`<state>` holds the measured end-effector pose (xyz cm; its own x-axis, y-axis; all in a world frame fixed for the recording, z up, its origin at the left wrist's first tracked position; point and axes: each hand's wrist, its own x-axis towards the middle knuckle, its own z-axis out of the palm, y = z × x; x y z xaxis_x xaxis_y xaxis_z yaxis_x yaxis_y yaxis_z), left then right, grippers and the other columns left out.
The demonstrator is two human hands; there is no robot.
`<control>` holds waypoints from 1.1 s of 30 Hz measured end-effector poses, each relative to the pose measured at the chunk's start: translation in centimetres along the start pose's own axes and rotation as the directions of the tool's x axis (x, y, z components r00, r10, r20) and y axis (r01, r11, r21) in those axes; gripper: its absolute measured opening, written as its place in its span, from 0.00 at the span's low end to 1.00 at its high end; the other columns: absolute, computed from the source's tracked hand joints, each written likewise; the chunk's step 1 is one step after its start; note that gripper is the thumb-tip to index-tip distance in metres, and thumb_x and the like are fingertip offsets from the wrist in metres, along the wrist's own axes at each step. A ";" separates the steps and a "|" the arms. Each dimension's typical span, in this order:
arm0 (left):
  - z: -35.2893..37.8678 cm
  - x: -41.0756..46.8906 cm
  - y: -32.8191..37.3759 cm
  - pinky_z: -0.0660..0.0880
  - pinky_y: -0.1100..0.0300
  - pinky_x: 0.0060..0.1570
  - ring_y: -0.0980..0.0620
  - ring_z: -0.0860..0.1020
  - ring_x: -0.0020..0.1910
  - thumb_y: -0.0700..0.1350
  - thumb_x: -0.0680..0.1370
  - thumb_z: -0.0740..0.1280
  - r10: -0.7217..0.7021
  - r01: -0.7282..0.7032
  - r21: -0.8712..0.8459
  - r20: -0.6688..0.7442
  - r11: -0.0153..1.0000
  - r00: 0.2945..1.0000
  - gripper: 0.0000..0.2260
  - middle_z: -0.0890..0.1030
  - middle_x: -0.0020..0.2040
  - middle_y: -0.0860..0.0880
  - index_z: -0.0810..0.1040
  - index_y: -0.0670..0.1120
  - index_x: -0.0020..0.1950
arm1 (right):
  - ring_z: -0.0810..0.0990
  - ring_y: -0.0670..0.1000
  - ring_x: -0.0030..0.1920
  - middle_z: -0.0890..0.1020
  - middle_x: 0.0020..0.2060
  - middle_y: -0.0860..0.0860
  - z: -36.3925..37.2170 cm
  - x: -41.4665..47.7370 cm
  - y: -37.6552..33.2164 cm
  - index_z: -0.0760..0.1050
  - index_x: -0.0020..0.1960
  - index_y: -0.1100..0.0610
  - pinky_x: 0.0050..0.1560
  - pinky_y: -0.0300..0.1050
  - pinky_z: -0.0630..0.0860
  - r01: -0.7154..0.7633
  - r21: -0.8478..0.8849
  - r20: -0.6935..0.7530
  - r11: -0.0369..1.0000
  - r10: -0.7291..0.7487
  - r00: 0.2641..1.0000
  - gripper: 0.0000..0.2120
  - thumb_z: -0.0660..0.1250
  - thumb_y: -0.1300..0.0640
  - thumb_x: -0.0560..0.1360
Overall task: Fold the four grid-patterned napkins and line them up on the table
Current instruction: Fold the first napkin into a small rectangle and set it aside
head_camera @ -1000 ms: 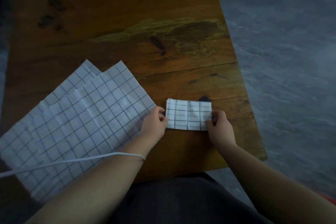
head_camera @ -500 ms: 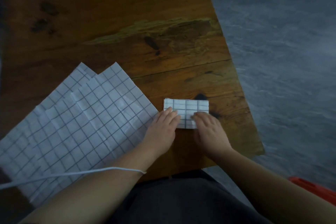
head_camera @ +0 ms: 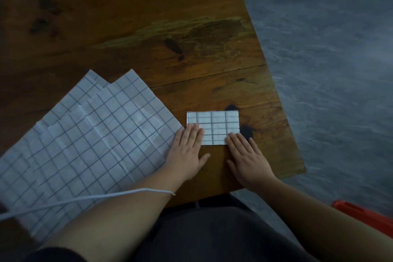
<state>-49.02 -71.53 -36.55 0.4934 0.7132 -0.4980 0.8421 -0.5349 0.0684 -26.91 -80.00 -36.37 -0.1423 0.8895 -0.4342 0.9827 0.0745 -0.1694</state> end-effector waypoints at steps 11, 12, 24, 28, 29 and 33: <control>1.8 -3.7 -0.1 0.37 0.46 0.78 0.48 0.39 0.81 0.62 0.83 0.48 0.160 -0.160 -0.003 -0.045 0.987 0.986 0.33 0.43 0.83 0.47 0.42 0.48 0.82 | 0.40 0.48 0.81 0.47 0.82 0.50 0.0 -0.1 -3.7 0.45 0.83 0.53 0.79 0.53 0.38 0.015 0.056 -0.008 0.998 -0.014 1.000 0.33 0.43 0.42 0.82; 1.9 -3.7 -0.3 0.36 0.46 0.78 0.49 0.40 0.81 0.62 0.83 0.48 0.153 -0.154 -0.012 -0.050 0.988 0.987 0.32 0.44 0.83 0.48 0.43 0.49 0.83 | 0.40 0.48 0.81 0.47 0.82 0.49 0.2 -0.3 -3.3 0.45 0.83 0.53 0.79 0.52 0.37 -0.001 0.055 -0.002 0.998 0.002 1.000 0.33 0.42 0.42 0.82; -0.4 -4.3 -1.2 0.45 0.55 0.77 0.53 0.52 0.80 0.54 0.85 0.52 0.063 -0.098 -0.294 -0.126 0.951 0.990 0.25 0.57 0.82 0.52 0.55 0.50 0.82 | 0.68 0.54 0.72 0.74 0.69 0.50 -2.0 -0.5 -1.4 0.73 0.69 0.53 0.73 0.56 0.64 -0.113 0.171 -0.225 0.979 0.151 0.963 0.18 0.62 0.49 0.81; -3.0 -2.7 -1.1 0.64 0.53 0.73 0.54 0.67 0.71 0.46 0.83 0.58 -0.079 -0.010 -0.486 -0.161 0.874 0.984 0.18 0.73 0.71 0.53 0.70 0.52 0.74 | 0.71 0.53 0.65 0.75 0.62 0.47 -3.5 3.6 -3.0 0.74 0.64 0.49 0.68 0.52 0.68 0.010 0.199 -0.150 0.980 0.021 0.988 0.13 0.63 0.50 0.80; -3.6 -2.3 -1.2 0.67 0.53 0.71 0.54 0.69 0.69 0.45 0.83 0.59 -0.094 0.002 -0.526 -0.149 0.851 0.984 0.17 0.75 0.69 0.53 0.72 0.53 0.72 | 0.71 0.53 0.65 0.75 0.63 0.47 -3.7 4.4 -3.1 0.73 0.66 0.49 0.68 0.52 0.68 0.016 0.194 -0.120 0.981 0.008 0.993 0.14 0.63 0.50 0.80; -4.7 -1.8 -2.0 0.73 0.58 0.62 0.57 0.73 0.64 0.44 0.83 0.60 -0.139 0.048 -0.624 -0.097 0.780 0.986 0.15 0.77 0.65 0.53 0.75 0.52 0.69 | 0.70 0.52 0.66 0.74 0.64 0.47 -4.1 5.7 -2.7 0.71 0.68 0.47 0.69 0.53 0.67 0.058 0.128 -0.055 0.990 -0.051 0.997 0.15 0.62 0.48 0.81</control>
<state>-50.58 -69.63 -31.78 0.3907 0.8211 -0.4162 0.8161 -0.0997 0.5692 -29.90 -73.28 -34.71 -0.1855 0.9079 -0.3760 0.9496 0.0673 -0.3062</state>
